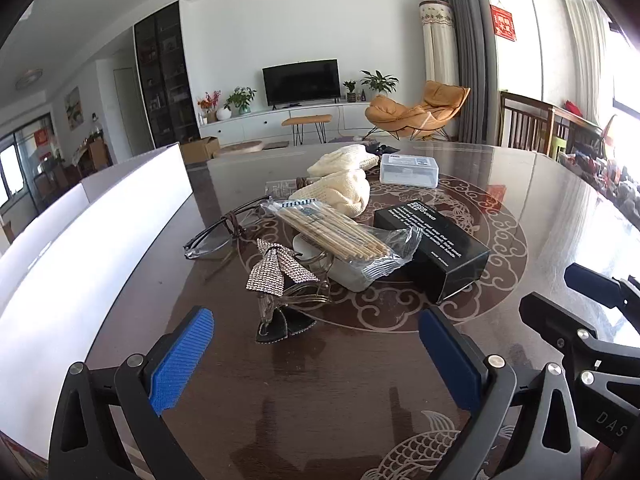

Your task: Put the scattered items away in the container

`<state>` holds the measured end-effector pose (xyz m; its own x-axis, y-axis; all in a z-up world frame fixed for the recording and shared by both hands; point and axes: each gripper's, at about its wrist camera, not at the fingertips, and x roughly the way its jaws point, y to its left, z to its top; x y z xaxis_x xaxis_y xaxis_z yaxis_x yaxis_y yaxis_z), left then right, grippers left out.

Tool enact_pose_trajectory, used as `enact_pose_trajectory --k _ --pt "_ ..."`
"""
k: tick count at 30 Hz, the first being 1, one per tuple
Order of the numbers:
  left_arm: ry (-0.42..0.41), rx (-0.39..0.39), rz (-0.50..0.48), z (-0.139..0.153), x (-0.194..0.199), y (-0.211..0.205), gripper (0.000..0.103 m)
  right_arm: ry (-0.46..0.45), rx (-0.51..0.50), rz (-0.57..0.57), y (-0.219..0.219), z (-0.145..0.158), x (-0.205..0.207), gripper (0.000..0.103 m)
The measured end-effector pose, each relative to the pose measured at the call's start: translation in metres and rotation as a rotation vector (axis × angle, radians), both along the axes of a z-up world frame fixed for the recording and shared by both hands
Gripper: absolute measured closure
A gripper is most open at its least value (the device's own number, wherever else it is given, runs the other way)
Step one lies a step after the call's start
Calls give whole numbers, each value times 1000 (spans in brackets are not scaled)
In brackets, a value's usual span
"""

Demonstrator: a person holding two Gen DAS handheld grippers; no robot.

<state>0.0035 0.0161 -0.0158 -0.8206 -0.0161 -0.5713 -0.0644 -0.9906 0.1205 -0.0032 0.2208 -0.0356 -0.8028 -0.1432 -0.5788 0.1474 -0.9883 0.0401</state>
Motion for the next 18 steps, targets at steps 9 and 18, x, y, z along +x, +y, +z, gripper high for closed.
enact_pose_trajectory --k 9,18 --pt "-47 108 20 -1 -6 -23 0 -8 -18 1 4 -1 -1 37" --pt "-85 167 21 -5 -9 -27 0 -19 10 -17 0 -4 -4 37"
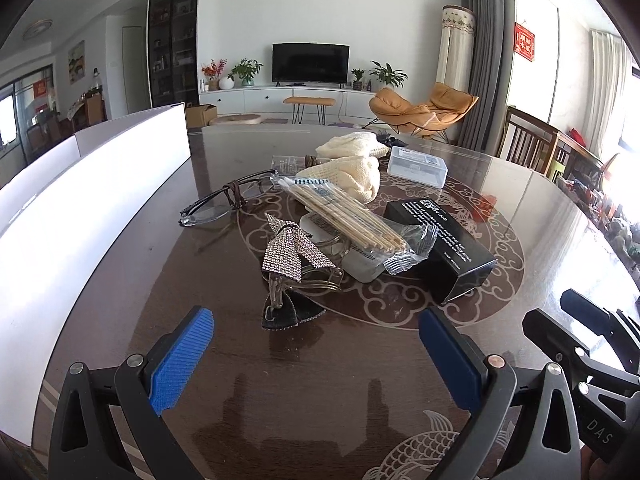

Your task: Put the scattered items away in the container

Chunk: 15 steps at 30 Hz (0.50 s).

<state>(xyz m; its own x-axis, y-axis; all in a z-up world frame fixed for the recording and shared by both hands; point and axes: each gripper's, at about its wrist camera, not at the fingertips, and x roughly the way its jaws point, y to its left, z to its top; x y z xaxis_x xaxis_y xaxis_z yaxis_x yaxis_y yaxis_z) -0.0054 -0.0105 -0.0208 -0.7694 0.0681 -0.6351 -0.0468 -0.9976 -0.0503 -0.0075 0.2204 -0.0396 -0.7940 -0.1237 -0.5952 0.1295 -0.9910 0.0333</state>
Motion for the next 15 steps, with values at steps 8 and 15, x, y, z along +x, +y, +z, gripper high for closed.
enact_pose_trajectory --k 8,15 --pt "28 -66 -15 2 4 13 0 -1 -18 0 3 -1 -1 37" --pt "18 -74 -3 1 1 11 0 26 -32 2 5 1 5 37"
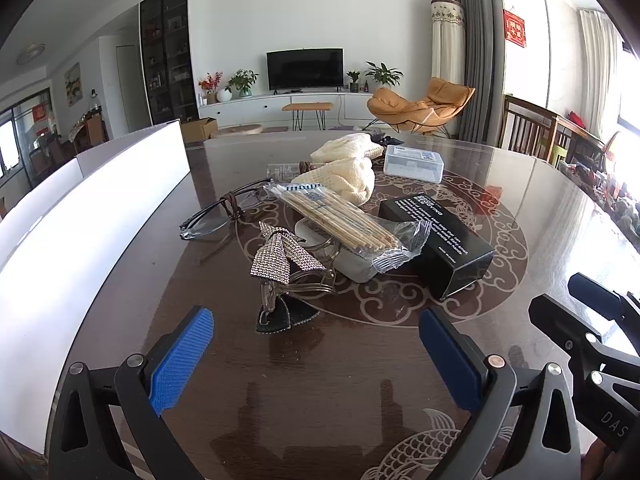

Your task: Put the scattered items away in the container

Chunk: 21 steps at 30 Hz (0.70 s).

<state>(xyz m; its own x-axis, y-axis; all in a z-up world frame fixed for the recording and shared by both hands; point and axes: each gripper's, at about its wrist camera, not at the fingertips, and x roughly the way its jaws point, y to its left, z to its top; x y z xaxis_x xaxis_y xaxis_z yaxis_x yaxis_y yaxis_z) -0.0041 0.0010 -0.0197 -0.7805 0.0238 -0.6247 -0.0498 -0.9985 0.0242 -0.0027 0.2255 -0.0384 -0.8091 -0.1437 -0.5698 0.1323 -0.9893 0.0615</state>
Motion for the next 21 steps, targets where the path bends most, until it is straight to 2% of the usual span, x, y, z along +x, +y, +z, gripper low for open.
enact_pose_trajectory --k 6,21 --pt "-31 -3 14 -4 -5 -2 0 15 -19 17 1 1 4 37" --pt "-11 11 10 -2 -2 -5 0 24 -14 28 -1 4 6 37"
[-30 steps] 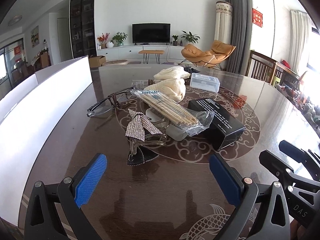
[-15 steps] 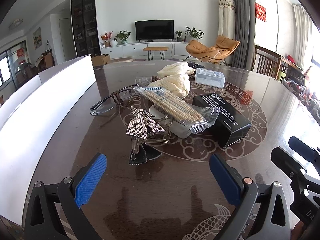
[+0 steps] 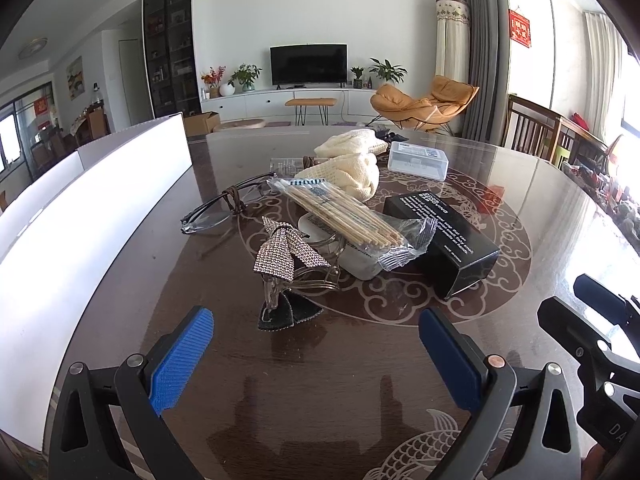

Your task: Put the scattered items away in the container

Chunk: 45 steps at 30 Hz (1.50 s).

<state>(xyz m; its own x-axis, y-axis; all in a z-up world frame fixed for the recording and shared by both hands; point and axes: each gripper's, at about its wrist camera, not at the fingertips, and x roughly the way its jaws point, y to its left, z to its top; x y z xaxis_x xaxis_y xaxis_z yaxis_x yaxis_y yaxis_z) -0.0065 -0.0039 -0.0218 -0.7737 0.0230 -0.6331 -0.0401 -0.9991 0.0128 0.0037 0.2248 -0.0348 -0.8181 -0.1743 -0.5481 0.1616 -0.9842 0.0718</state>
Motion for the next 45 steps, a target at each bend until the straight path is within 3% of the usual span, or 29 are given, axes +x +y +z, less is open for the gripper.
enact_pose_trajectory --k 45 --pt "9 0 9 0 2 1 0 -6 10 23 -4 -2 -2 37"
